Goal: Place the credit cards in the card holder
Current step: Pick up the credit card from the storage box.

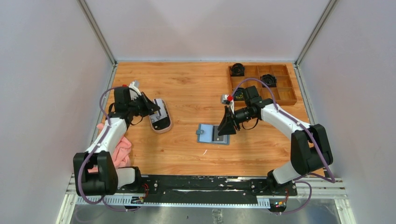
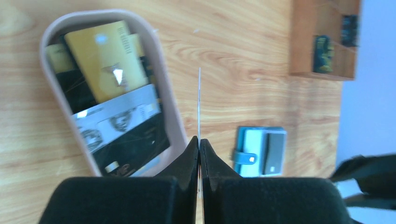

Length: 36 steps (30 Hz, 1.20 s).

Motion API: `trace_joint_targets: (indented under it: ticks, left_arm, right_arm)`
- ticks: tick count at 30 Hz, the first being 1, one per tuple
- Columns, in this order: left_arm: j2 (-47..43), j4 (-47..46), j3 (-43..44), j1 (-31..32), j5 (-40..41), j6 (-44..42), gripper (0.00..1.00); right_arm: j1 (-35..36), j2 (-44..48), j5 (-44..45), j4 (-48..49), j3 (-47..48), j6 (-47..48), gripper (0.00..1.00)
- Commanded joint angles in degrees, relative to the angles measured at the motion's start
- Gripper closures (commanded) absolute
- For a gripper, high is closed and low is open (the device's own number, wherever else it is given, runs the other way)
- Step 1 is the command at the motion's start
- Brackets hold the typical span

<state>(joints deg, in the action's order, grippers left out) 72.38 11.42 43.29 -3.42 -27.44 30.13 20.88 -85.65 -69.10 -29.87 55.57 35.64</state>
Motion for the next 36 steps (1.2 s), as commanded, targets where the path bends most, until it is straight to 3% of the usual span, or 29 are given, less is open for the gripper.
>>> trace_joint_targets:
  ticks: [1,7,12,14,18,24,29,36]
  left_arm:
    - [-7.16,-10.08,-1.89,1.26,-14.83,2.59,1.0]
    - [-19.68,-10.44,-2.76,18.67,-10.79,-16.45,1.0]
    - [-27.55,-10.7,-5.15,35.03,1.63,-37.16,1.0]
    - [-29.95,-10.92,-5.92,39.85,6.17,-42.42,1.0]
    - [-32.57,-11.16,-6.78,48.78,14.05,-51.2,1.0]
    - [-28.08,-11.16,-4.75,59.44,19.63,-58.14,1.0]
    - [-24.29,-16.62,-4.92,61.66,18.46,-56.75,1.0]
    - [-21.21,-27.11,-8.09,61.69,13.55,-44.01,1.0]
  right_arm:
    - [0.73,2.35,-3.46,-2.31,1.38,1.63,0.58]
    - [0.5,6.22,-6.69,-8.1,6.21,4.17,0.57]
    - [-1.36,9.2,-9.72,-18.1,11.4,12.51,0.57]
    - [-2.29,9.81,-10.33,-25.11,13.92,20.65,0.56]
    - [-2.52,10.21,-10.82,-43.87,17.98,47.8,0.5]
    - [-2.52,10.33,-14.22,-60.81,18.5,76.54,0.3]
    - [-2.53,10.15,-14.79,-60.41,18.72,74.86,0.32]
    - [-2.6,11.05,-15.75,-46.33,15.48,56.0,0.43]
